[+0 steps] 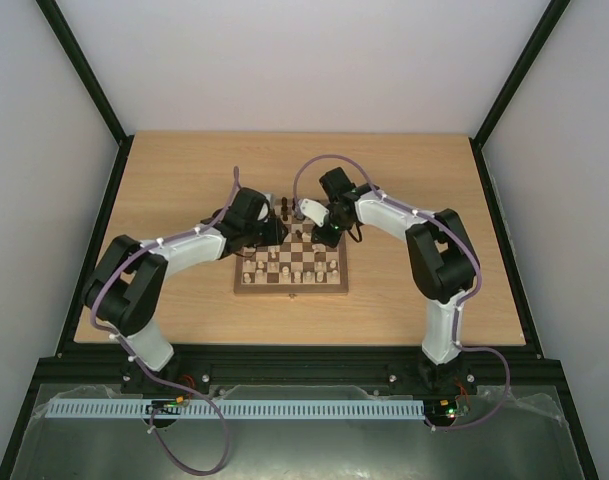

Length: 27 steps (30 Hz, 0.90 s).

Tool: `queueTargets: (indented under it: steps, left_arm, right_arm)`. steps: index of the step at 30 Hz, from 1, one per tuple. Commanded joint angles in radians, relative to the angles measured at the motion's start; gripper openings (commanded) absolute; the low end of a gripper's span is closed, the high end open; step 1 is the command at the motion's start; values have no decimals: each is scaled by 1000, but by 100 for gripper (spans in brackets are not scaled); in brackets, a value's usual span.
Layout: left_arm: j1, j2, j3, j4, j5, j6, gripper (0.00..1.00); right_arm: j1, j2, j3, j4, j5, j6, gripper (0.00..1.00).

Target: Set up the chess pieces on the board

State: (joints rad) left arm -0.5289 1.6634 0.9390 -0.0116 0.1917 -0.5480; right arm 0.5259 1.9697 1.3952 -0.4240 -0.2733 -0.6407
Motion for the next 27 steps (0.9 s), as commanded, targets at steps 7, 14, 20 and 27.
queueTargets:
  steps: [7, 14, 20, 27]
  left_arm:
    - [5, 86, 97, 83, 66, -33, 34]
    - [4, 122, 119, 66, 62, -35, 31]
    - [6, 112, 99, 69, 59, -62, 32]
    - [7, 50, 34, 121, 85, -69, 39]
  right_arm:
    - [4, -70, -30, -38, -27, -6, 6]
    - [3, -81, -30, -38, -30, 5, 6]
    - [3, -117, -30, -35, -28, 16, 6]
    - [3, -133, -6, -58, -34, 19, 6]
